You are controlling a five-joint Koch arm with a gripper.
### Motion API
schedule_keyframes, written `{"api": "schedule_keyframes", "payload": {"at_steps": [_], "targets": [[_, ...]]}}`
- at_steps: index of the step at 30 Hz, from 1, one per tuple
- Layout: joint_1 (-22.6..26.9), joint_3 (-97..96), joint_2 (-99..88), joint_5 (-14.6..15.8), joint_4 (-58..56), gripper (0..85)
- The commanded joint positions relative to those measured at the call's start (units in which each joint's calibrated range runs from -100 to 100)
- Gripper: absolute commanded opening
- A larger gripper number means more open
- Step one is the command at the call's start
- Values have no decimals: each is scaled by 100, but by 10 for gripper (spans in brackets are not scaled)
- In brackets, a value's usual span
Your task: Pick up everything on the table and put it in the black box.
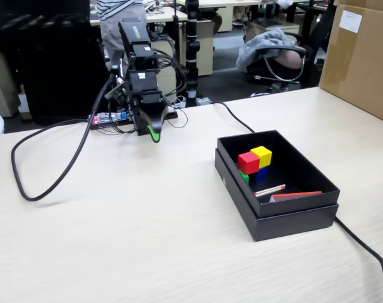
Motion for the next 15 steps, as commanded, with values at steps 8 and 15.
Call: {"api": "schedule_keyframes", "payload": {"at_steps": [8,15], "targets": [[-186,-1351,-595,-308,1438,532],[-200,-2711,-595,-464,2829,532]]}}
